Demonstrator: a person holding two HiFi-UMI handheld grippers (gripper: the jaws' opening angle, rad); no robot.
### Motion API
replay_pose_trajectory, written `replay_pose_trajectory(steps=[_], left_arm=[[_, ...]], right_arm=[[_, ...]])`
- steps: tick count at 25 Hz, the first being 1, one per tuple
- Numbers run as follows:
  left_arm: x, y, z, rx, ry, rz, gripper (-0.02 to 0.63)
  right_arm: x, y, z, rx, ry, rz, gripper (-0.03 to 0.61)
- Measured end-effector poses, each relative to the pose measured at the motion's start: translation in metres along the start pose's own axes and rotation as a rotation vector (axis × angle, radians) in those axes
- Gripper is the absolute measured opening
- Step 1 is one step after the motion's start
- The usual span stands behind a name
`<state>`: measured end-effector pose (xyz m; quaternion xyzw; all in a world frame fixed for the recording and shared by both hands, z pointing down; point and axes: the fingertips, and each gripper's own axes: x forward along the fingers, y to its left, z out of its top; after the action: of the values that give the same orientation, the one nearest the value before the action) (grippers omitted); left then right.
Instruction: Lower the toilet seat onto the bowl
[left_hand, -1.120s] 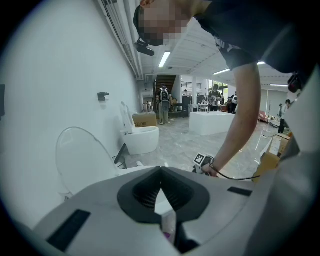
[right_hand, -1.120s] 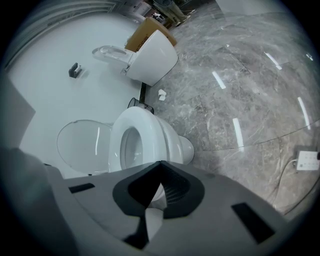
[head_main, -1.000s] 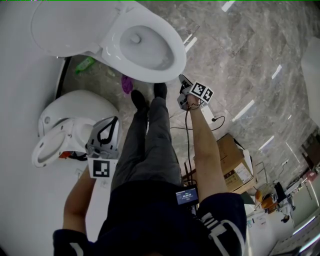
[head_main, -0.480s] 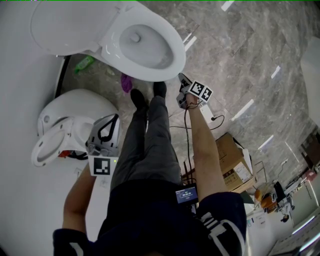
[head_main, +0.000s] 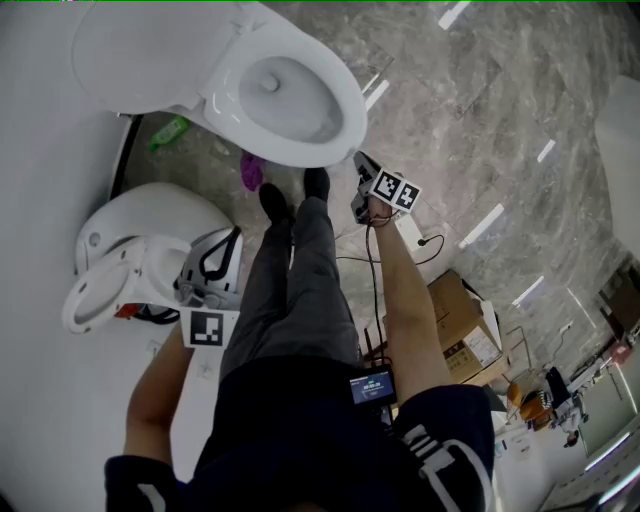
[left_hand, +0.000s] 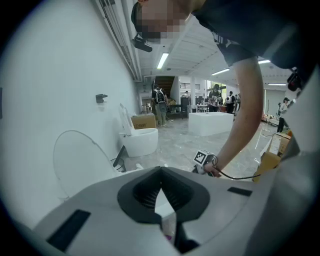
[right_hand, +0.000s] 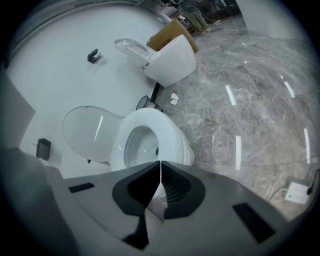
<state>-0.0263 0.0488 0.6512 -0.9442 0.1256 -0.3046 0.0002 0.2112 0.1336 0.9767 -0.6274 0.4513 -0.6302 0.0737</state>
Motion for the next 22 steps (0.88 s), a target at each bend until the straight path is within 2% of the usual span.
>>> replay_pose_trajectory(steps=[8, 14, 22], left_arm=[[-0.001, 0.003, 0.018, 0.006, -0.034, 0.013, 0.025], [-0.005, 0.010, 0.036, 0.020, -0.072, 0.034, 0.025], [-0.015, 0.020, 0.060, 0.027, -0.109, 0.068, 0.025]], right_arm=[[-0.038, 0.064, 0.012, -0.297, -0.062, 0.060, 0.023], [-0.071, 0.115, 0.030, -0.415, -0.136, 0.110, 0.023], [-0.117, 0.200, 0.046, -0.684, -0.201, 0.159, 0.021]])
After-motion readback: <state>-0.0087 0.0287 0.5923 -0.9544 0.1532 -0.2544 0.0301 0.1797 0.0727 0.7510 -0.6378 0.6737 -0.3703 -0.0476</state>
